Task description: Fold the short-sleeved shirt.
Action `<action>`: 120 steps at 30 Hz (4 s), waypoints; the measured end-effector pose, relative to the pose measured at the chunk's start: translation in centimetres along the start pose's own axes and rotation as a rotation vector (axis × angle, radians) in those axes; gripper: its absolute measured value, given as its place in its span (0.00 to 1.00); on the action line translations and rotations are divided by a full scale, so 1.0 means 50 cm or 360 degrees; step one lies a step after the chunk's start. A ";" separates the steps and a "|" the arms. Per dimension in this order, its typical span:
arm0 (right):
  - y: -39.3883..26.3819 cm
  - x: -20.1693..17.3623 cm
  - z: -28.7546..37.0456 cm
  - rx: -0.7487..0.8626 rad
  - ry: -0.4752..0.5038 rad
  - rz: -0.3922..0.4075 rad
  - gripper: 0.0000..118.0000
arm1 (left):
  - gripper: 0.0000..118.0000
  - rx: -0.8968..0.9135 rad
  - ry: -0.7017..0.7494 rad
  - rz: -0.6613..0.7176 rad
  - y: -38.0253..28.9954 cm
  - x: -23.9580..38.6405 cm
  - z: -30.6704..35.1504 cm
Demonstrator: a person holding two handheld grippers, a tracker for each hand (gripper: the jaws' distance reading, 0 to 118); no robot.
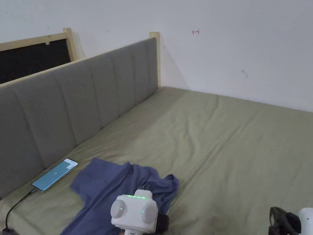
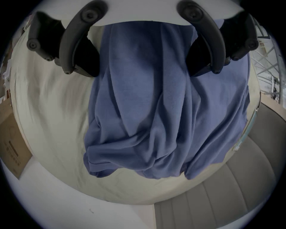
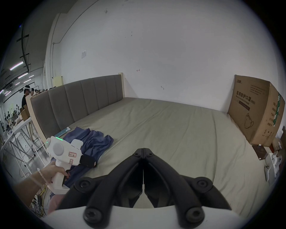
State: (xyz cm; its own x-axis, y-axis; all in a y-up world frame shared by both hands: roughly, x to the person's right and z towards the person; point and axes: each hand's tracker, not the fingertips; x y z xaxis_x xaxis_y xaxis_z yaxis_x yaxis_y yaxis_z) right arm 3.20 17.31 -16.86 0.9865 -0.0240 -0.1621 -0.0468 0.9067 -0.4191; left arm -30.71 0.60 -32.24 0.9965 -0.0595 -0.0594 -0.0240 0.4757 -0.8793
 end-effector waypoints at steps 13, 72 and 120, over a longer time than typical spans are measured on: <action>-0.031 0.046 0.010 -0.0045 0.0013 -0.0113 0.00 | 0.12 -0.0059 -0.0219 0.0456 0.011 -0.104 0.070; -0.117 0.384 0.262 -0.0017 -0.0624 -0.0556 0.00 | 0.00 -0.0098 -0.0951 -0.0486 -0.036 0.562 0.221; -0.242 0.878 -0.116 -0.1163 -0.0568 -0.0548 0.61 | 0.03 0.0027 -0.0681 -0.0342 0.184 0.416 0.149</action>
State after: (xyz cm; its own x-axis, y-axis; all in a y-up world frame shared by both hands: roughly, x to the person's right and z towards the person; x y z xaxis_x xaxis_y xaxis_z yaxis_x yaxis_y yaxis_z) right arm 46.17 2.83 -24.08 0.9489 -0.0025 0.3157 0.2936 0.3746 -0.8795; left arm -9.60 10.27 -38.05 0.9223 0.2070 0.3263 0.1842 0.5068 -0.8422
